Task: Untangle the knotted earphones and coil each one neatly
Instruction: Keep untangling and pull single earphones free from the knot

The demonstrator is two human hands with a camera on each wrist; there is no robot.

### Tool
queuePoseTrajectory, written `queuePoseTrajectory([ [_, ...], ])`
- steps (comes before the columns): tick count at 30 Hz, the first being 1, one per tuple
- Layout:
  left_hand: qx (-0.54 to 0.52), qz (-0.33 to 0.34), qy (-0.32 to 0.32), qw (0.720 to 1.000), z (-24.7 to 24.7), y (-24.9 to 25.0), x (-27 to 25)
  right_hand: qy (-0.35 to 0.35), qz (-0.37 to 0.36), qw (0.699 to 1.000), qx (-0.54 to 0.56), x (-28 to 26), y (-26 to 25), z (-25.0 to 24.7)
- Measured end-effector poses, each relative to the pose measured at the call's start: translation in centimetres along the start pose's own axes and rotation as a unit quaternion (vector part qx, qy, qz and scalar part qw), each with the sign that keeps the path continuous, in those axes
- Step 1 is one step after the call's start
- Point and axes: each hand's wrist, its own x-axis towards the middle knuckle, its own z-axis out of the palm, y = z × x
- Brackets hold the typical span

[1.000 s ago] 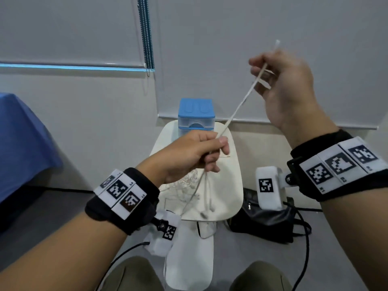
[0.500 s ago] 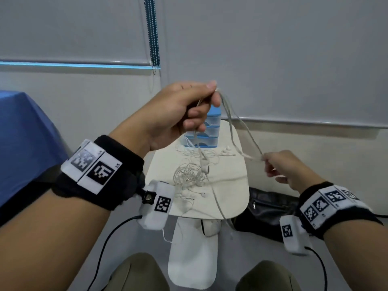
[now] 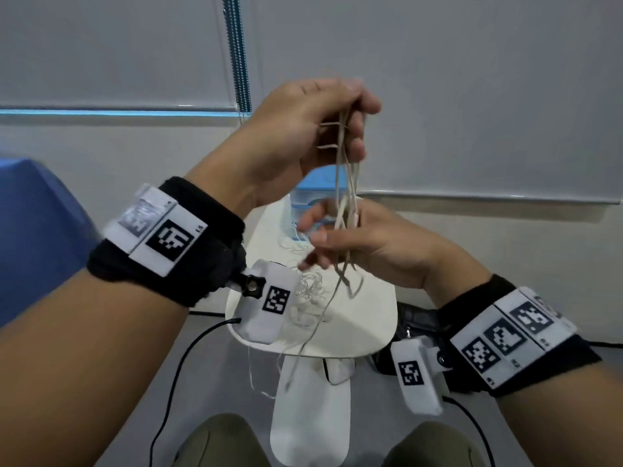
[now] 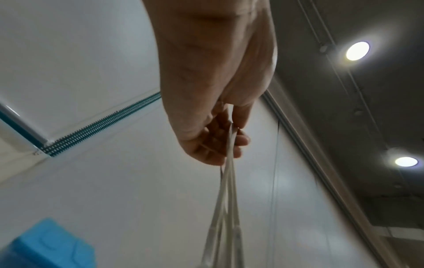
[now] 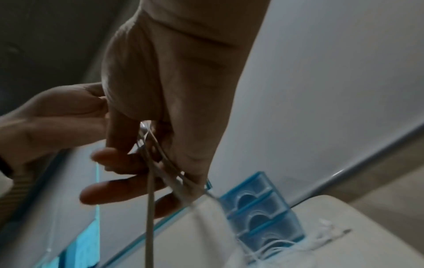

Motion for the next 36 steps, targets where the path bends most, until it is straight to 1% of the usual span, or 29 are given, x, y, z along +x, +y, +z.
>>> queuePoseTrajectory([
  [2,0.014,0.013,0.050,0.999,-1.8,0.3,0.0,0.008,0.042,0.999,-0.008,-0.3,1.1,-0.6],
  [5,0.071,-0.003,0.143,0.987,-5.1,0.2,0.1,0.083,0.098,0.991,-0.045,-0.4,2.7,-2.7],
  [7,0.113,-0.034,0.175,0.977,-7.2,-0.9,-0.1,0.143,0.120,0.981,-0.062,-0.3,3.2,-4.4],
  [9,0.114,-0.070,0.183,0.974,-8.5,-2.6,-0.3,0.191,0.146,0.965,-0.104,0.1,3.2,-6.2],
  [12,0.109,-0.120,0.213,0.963,-9.4,-6.1,-0.4,0.231,0.191,0.934,-0.193,1.3,2.7,-8.5],
  [14,0.114,-0.144,0.228,0.956,-9.3,-8.4,-0.2,0.248,0.200,0.915,-0.247,2.5,2.0,-9.2],
  [15,0.117,-0.153,0.229,0.954,-9.1,-9.2,-0.1,0.253,0.194,0.910,-0.263,3.0,1.6,-9.3],
  [18,0.113,-0.160,0.230,0.953,-8.7,-10.8,0.6,0.269,0.162,0.909,-0.275,4.9,0.8,-9.4],
  [22,0.027,-0.128,0.214,0.968,-8.2,-10.7,2.4,0.294,0.141,0.922,-0.207,7.0,0.4,-8.9],
  [24,-0.001,-0.124,0.216,0.969,-8.4,-11.0,3.3,0.278,0.157,0.925,-0.205,7.5,1.3,-8.7],
  [25,0.003,-0.133,0.217,0.967,-8.5,-11.4,3.6,0.263,0.175,0.922,-0.223,7.6,2.3,-8.6],
  [27,0.033,-0.177,0.212,0.961,-9.0,-13.2,3.4,0.222,0.224,0.902,-0.296,7.7,4.8,-8.6],
  [30,0.115,-0.266,0.175,0.941,-9.8,-16.9,2.0,0.141,0.294,0.853,-0.407,7.1,9.3,-8.7],
  [32,0.202,-0.316,0.134,0.918,-10.4,-18.9,0.8,0.104,0.331,0.831,-0.435,6.5,11.6,-8.5],
  [34,0.290,-0.339,0.085,0.891,-11.2,-20.4,-0.2,0.088,0.338,0.818,-0.456,5.9,13.1,-8.4],
  [36,0.329,-0.343,0.059,0.878,-11.7,-21.5,-0.7,0.078,0.333,0.805,-0.484,5.6,13.6,-8.1],
])
